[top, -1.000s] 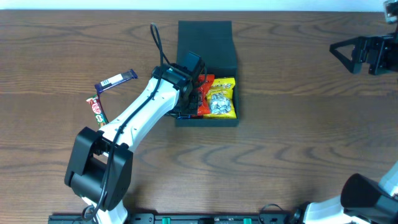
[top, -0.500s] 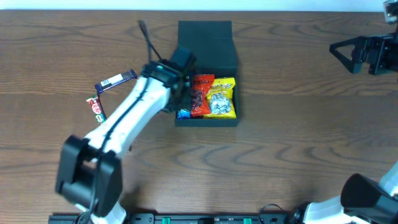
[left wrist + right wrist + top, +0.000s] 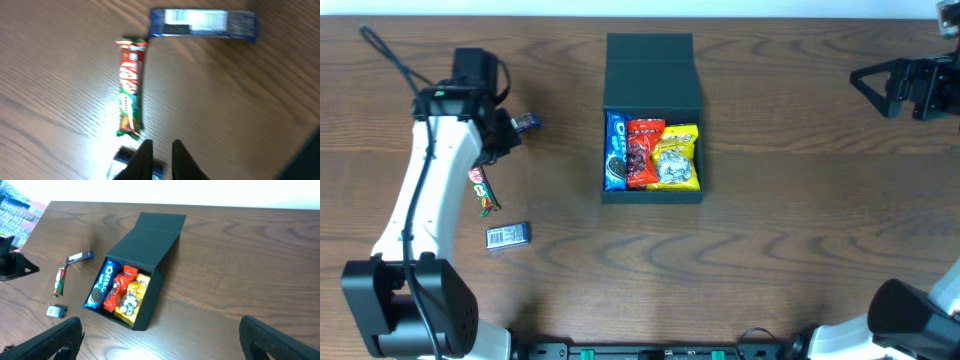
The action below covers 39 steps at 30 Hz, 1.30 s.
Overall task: Pack container
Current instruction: 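Retract the left gripper to the small blue bar, then grasp the small blue bar with the left gripper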
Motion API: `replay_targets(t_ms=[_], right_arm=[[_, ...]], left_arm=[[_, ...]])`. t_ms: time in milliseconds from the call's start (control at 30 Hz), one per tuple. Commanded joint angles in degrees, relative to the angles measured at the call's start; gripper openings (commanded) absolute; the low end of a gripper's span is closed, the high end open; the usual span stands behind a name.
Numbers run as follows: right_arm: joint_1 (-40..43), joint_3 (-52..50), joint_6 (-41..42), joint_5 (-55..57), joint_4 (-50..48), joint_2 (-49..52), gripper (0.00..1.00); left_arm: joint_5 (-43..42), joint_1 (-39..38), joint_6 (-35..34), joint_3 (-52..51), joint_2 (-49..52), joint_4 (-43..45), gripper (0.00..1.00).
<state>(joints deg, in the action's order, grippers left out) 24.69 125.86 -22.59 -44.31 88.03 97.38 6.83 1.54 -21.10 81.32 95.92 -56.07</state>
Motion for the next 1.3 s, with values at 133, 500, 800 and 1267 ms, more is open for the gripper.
replay_targets(t_ms=[133, 500, 800, 1267], right_arm=[[0.3, -0.1, -1.4, -1.1, -0.5, 0.1, 0.99], [0.3, -0.1, -3.2, -1.1, -0.1, 0.1, 0.99], [0.3, -0.1, -3.2, -1.1, -0.1, 0.1, 0.99], [-0.7, -0.1, -2.5, -1.1, 0.9, 0.1, 0.99]], left_arm=[[-1.2, 3.5, 10.6, -0.6, 0.5, 5.8, 0.35], [-7.7, 3.4, 18.4, -0.6, 9.2, 19.3, 0.77], [-7.3, 3.8, 12.5, 1.0, 18.8, 22.5, 0.78], [-11.1, 3.9, -44.3, 5.3, 20.3, 27.9, 0.31]])
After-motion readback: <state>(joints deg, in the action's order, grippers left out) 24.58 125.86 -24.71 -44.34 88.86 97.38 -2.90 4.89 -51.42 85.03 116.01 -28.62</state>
